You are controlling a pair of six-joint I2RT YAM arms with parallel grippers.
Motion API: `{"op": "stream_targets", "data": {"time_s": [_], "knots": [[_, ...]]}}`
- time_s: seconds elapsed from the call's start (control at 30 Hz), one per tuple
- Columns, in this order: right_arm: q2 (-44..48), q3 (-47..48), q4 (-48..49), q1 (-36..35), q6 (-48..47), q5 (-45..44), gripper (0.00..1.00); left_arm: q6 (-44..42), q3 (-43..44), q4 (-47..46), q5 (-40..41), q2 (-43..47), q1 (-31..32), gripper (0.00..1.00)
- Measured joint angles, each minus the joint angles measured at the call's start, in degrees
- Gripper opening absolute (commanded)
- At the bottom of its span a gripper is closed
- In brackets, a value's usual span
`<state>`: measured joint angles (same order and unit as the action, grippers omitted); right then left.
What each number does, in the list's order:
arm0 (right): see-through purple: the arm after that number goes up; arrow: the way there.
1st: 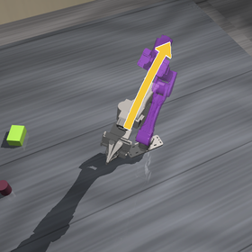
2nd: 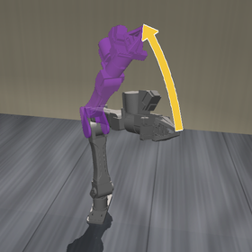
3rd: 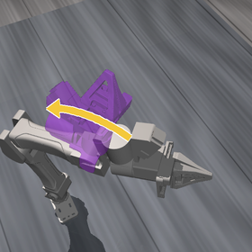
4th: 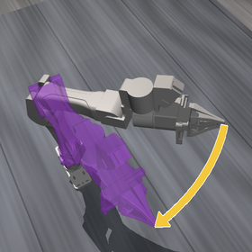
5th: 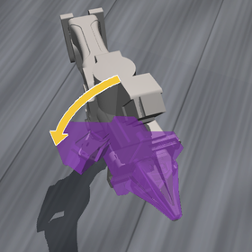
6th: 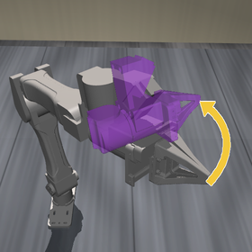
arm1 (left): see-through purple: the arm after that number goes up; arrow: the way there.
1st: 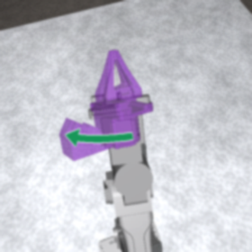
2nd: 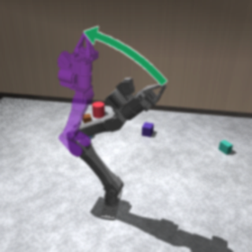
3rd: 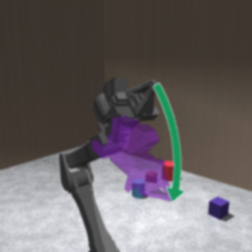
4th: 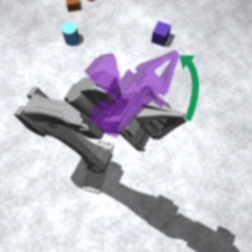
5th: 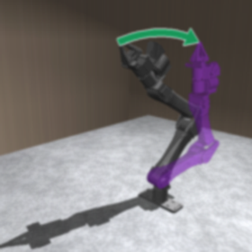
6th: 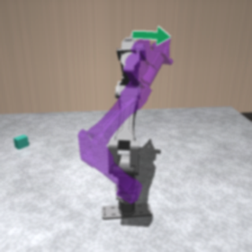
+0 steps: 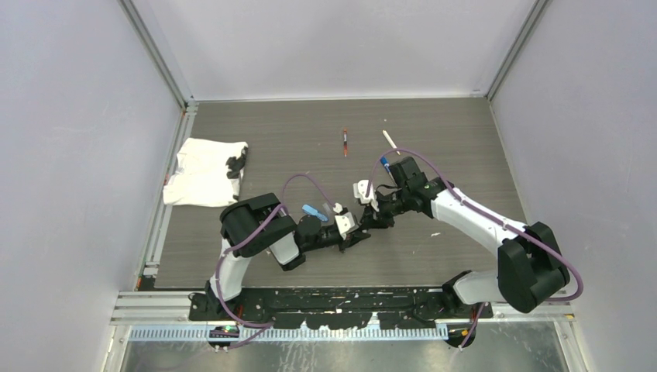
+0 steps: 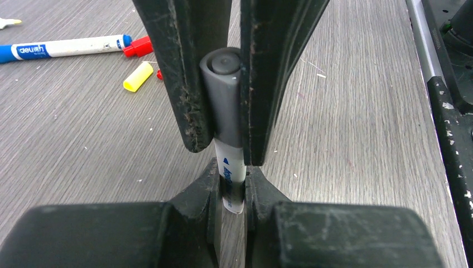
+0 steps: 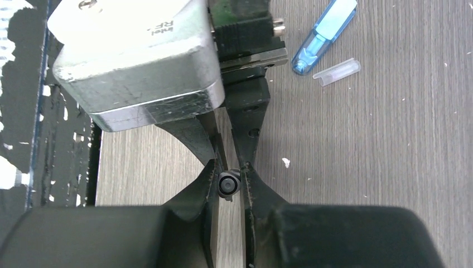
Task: Insert the pens into the pen caps
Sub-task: Press the pen cap onto the pen.
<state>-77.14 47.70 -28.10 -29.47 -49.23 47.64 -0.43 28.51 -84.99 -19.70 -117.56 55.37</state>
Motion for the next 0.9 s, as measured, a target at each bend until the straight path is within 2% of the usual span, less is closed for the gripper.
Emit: {"op": "stream_targets", "data": {"time_s": [0.2,0.57,0.77,0.9], "knots": [[-0.9,1.7,-3.3,-0.9,-5.3,-1.5,0.01,0.0,0.0,0.0,0.0,0.0,0.0,0.01],[-2.3,4.0,-7.3,-1.2,-8.7,-2.6,0.01,-0.3,-0.3,1.2,1.2,1.0,-0.2,0.01],[-3.3,4.5,-4.6,-1.9,-2.6,-2.6,0.01,-0.8,-3.3,7.8,8.1,7.2,1.0,0.0],[-3.3,4.5,-2.4,-1.8,2.2,-1.9,0.01,-0.1,-3.5,10.7,9.8,9.6,1.2,0.0]]}}
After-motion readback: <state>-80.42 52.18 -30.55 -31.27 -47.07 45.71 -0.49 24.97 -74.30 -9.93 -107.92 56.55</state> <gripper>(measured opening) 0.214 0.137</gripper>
